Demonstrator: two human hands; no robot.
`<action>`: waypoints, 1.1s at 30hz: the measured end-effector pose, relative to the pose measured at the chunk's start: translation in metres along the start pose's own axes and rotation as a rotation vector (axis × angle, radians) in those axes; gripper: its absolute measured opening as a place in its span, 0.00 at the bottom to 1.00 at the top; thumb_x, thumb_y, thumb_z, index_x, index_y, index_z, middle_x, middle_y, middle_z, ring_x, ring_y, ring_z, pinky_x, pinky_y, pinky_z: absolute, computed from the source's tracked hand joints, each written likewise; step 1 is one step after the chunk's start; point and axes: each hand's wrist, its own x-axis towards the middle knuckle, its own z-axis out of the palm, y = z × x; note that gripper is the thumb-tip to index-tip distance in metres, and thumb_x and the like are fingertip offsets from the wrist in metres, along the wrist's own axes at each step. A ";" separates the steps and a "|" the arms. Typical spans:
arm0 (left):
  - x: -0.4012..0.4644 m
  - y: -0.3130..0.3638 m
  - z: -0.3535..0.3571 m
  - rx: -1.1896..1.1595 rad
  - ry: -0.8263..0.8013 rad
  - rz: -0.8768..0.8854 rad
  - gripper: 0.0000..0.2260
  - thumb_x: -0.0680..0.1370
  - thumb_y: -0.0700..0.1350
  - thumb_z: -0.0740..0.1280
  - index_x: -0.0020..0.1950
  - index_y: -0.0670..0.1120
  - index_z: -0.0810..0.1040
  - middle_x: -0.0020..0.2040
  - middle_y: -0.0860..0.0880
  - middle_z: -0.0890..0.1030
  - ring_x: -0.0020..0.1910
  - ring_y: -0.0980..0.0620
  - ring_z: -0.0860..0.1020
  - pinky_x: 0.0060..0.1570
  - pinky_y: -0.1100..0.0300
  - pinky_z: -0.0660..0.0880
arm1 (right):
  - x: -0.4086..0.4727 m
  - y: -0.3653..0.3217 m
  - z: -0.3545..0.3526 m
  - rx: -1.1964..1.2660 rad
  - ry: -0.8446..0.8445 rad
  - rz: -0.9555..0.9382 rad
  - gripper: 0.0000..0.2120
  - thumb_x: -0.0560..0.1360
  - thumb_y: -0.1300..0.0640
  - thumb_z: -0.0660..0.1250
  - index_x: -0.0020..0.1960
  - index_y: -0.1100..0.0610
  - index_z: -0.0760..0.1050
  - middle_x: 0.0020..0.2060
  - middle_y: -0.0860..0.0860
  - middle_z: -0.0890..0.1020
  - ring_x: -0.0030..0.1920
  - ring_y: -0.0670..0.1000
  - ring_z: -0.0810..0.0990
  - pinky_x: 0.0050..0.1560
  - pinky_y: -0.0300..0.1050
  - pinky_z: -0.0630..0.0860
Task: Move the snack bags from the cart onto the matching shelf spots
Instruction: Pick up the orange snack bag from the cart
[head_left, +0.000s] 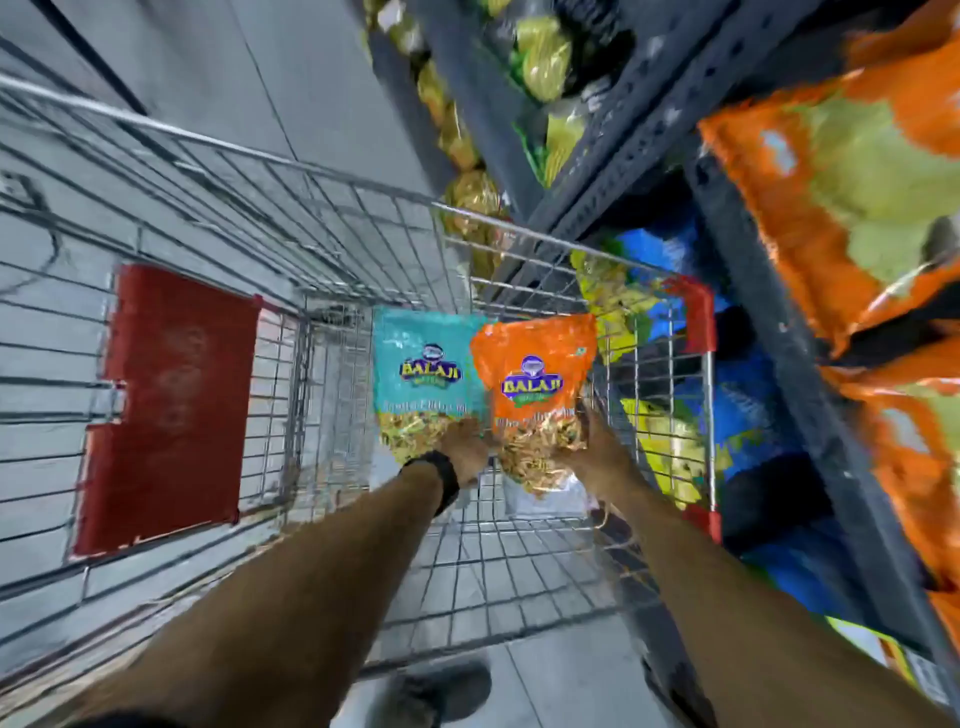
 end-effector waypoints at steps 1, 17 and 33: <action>0.010 -0.004 0.005 0.014 -0.024 -0.010 0.08 0.79 0.42 0.64 0.44 0.55 0.70 0.71 0.37 0.77 0.67 0.37 0.79 0.65 0.45 0.79 | 0.017 0.013 0.005 0.018 -0.006 0.018 0.65 0.45 0.28 0.81 0.77 0.49 0.65 0.69 0.53 0.81 0.67 0.60 0.81 0.66 0.62 0.79; -0.052 0.016 0.005 -0.254 -0.201 0.075 0.08 0.84 0.36 0.60 0.59 0.46 0.75 0.56 0.45 0.80 0.46 0.54 0.79 0.36 0.70 0.81 | -0.057 -0.047 -0.024 0.394 -0.135 0.205 0.24 0.69 0.59 0.81 0.64 0.57 0.80 0.60 0.54 0.86 0.53 0.52 0.83 0.49 0.48 0.78; -0.398 0.080 0.024 -0.093 -0.196 0.890 0.19 0.74 0.39 0.75 0.62 0.52 0.79 0.53 0.53 0.88 0.50 0.55 0.85 0.47 0.59 0.83 | -0.386 -0.100 -0.177 0.886 0.048 -0.550 0.06 0.75 0.68 0.73 0.50 0.60 0.82 0.43 0.51 0.89 0.43 0.50 0.85 0.42 0.38 0.81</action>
